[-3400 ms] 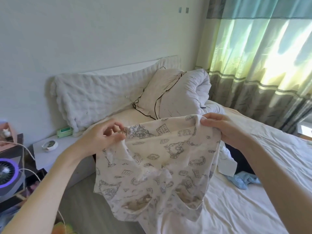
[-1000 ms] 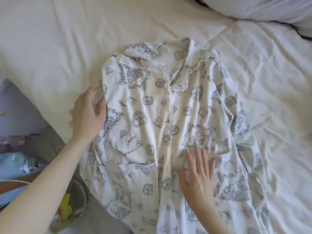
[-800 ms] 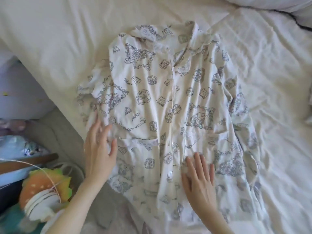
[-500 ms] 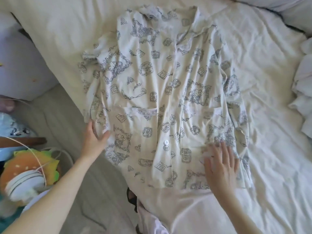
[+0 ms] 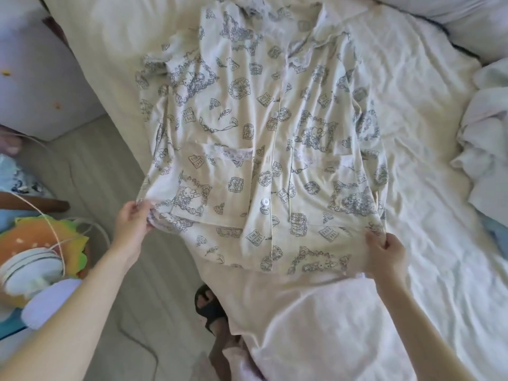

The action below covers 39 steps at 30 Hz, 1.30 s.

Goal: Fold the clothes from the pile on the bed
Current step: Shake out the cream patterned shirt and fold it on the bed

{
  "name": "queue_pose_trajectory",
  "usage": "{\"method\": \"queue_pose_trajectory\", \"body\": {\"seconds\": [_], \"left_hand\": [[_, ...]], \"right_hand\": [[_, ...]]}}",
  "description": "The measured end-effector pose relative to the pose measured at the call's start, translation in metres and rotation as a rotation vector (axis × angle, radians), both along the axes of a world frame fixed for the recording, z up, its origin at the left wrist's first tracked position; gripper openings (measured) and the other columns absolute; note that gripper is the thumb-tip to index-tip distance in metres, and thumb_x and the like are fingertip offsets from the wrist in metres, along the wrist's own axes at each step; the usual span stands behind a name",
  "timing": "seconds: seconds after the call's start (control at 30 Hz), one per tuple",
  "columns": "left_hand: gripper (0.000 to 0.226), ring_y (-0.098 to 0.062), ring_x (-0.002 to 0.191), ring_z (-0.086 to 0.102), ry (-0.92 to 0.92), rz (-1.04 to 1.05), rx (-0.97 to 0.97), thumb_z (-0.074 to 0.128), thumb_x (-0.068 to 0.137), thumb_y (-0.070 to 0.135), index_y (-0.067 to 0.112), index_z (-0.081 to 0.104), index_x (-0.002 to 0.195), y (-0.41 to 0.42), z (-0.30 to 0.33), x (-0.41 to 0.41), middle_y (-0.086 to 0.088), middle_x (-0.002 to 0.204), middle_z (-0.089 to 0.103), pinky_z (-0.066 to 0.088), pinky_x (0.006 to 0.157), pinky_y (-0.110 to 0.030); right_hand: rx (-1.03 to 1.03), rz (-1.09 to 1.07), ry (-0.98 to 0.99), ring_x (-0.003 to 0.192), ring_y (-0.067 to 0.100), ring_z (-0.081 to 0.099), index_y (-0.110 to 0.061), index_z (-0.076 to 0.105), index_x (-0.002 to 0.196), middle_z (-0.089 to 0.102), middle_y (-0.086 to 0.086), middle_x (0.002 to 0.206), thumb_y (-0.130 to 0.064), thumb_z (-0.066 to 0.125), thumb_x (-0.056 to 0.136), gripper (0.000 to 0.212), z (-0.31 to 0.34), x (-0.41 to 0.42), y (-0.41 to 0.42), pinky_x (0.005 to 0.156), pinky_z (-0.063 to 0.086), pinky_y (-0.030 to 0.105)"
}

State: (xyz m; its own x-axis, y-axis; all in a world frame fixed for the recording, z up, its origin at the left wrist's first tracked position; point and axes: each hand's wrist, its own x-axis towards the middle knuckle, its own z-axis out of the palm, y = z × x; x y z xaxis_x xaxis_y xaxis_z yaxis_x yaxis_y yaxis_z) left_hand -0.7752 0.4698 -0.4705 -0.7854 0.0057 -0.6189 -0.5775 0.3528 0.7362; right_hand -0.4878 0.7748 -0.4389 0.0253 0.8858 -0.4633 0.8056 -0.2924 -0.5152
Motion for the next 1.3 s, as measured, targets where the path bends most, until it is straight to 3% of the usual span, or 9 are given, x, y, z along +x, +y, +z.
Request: {"method": "queue_pose_trajectory", "body": {"seconds": [0.13,0.23,0.4,0.67,0.83,1.0,1.1,1.2,1.3], "left_hand": [[0.012,-0.010,0.068,0.049,0.174,-0.075,-0.227,0.047,0.098,0.026,0.014,0.050,0.100,-0.015,0.009,0.009,0.008,0.078,0.051,0.040,0.054,-0.014],[0.010,-0.019,0.070,0.050,-0.064,-0.286,-0.318,0.045,0.099,0.018,0.011,0.053,0.101,-0.025,0.007,0.015,-0.003,0.084,0.052,0.049,0.048,-0.025],[0.039,-0.022,0.093,0.055,-0.141,-0.561,-0.394,0.031,0.098,0.004,0.018,0.058,0.123,-0.026,0.008,-0.001,-0.003,0.119,0.055,0.040,0.063,-0.021],[0.037,-0.029,0.126,0.046,0.027,-0.448,-0.375,0.037,0.101,0.015,0.011,0.042,0.137,-0.018,-0.011,-0.061,-0.011,0.139,0.047,0.037,0.099,-0.032],[0.039,-0.022,0.126,0.046,0.214,-0.357,-0.228,0.038,0.101,0.014,0.007,0.038,0.140,0.010,-0.028,-0.109,-0.007,0.137,0.049,0.032,0.099,-0.024],[0.045,-0.010,0.101,0.051,0.236,-0.342,-0.041,0.052,0.096,0.025,0.006,0.042,0.136,0.045,-0.032,-0.142,-0.001,0.116,0.052,0.041,0.080,-0.014],[0.034,-0.014,0.088,0.054,0.133,-0.481,-0.109,0.060,0.091,0.026,0.008,0.053,0.120,0.048,-0.042,-0.148,0.002,0.100,0.053,0.044,0.079,-0.024],[0.016,-0.011,0.064,0.044,0.088,-0.443,-0.049,0.059,0.092,0.025,0.010,0.057,0.087,0.035,-0.047,-0.145,0.003,0.073,0.049,0.033,0.052,-0.011],[0.014,-0.013,0.069,0.043,0.153,-0.314,0.065,0.057,0.093,0.021,0.010,0.054,0.086,0.013,-0.037,-0.149,-0.001,0.074,0.048,0.031,0.055,-0.014]], "right_hand": [[-0.034,0.048,-0.094,0.067,0.026,0.048,0.003,0.056,0.093,0.053,0.012,0.077,-0.022,0.051,0.092,0.025,0.012,0.003,-0.006,0.058,0.033,0.032],[0.016,0.273,-0.291,0.115,0.036,0.048,-0.008,0.047,0.130,0.051,0.020,0.126,-0.022,0.047,0.094,0.039,0.017,-0.013,-0.012,0.091,0.039,0.043],[0.299,0.834,-0.252,0.144,0.030,0.019,-0.011,0.036,0.144,0.028,0.013,0.153,-0.026,0.049,0.096,0.052,0.019,-0.073,-0.045,0.116,0.011,0.049],[0.299,1.343,-0.213,0.147,0.022,-0.006,-0.024,0.019,0.149,0.001,0.003,0.160,-0.035,0.035,0.099,0.054,0.001,-0.176,-0.112,0.118,-0.003,0.047],[0.198,1.353,-0.308,0.145,0.021,-0.018,-0.032,-0.004,0.150,-0.014,-0.003,0.159,-0.042,0.031,0.099,0.063,-0.026,-0.190,-0.126,0.116,-0.003,0.050],[0.200,1.326,-0.365,0.137,0.013,-0.031,-0.036,-0.013,0.148,-0.019,-0.005,0.157,-0.042,0.031,0.099,0.067,-0.036,-0.190,-0.132,0.115,-0.005,0.050],[0.200,1.286,-0.374,0.142,0.015,-0.023,-0.035,0.001,0.150,-0.010,-0.004,0.159,-0.041,0.035,0.098,0.063,-0.030,-0.197,-0.137,0.116,-0.005,0.052],[0.285,1.181,-0.274,0.147,0.025,0.000,-0.025,0.026,0.148,0.010,0.005,0.159,-0.039,0.045,0.095,0.058,-0.020,-0.211,-0.146,0.116,-0.001,0.054],[0.420,1.214,-0.246,0.146,0.030,0.008,-0.021,0.027,0.149,0.015,0.010,0.157,-0.039,0.050,0.093,0.063,-0.016,-0.235,-0.150,0.115,0.003,0.054]]}}
